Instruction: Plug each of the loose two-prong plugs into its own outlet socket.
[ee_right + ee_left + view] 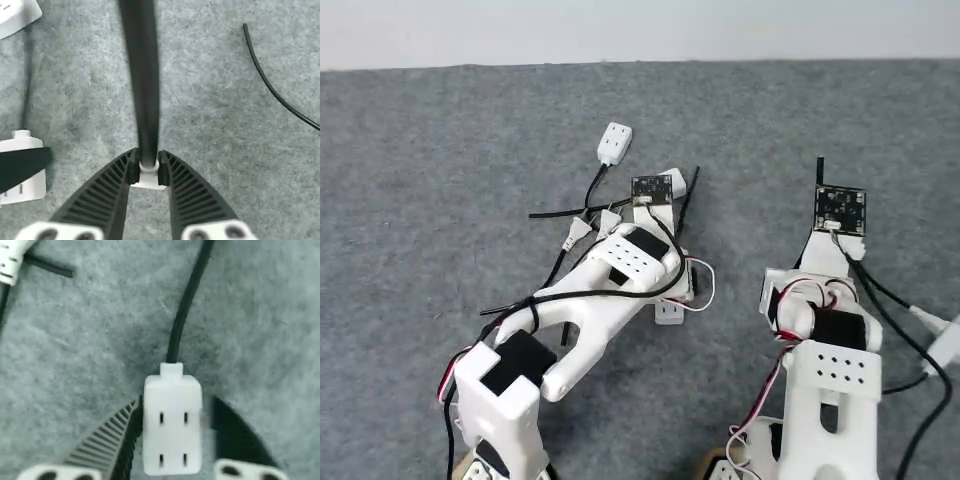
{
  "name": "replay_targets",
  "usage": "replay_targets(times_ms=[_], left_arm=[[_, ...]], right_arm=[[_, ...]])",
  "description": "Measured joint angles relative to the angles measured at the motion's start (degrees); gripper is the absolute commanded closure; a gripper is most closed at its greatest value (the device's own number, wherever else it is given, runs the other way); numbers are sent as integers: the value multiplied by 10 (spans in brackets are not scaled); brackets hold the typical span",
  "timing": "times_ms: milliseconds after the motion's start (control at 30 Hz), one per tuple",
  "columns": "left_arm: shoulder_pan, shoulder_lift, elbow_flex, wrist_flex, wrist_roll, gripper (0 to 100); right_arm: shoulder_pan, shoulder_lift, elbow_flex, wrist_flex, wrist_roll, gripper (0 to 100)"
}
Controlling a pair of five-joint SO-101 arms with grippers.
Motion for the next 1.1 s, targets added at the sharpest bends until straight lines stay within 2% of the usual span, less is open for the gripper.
replay_targets(times_ms=[300, 467, 700, 800, 867, 967, 1100], left_arm=[[0, 0, 0, 25, 8, 636], [-2, -35, 4, 63, -33, 671], [-79, -180, 115, 80, -191, 995], [-113, -266, 162, 78, -296, 978], [-142, -317, 209, 47, -359, 981], [-188, -349, 289, -21, -412, 978], [-204, -312, 302, -25, -476, 977]], right_arm=[[0, 0, 0, 0, 0, 991], [0, 0, 0, 0, 0, 991], [-25, -6, 9, 0, 0, 991], [-38, -6, 9, 0, 1, 991], [-54, -6, 9, 2, 9, 991], [-84, -29, 4, 29, 25, 991], [-146, -100, -31, 84, 39, 991]])
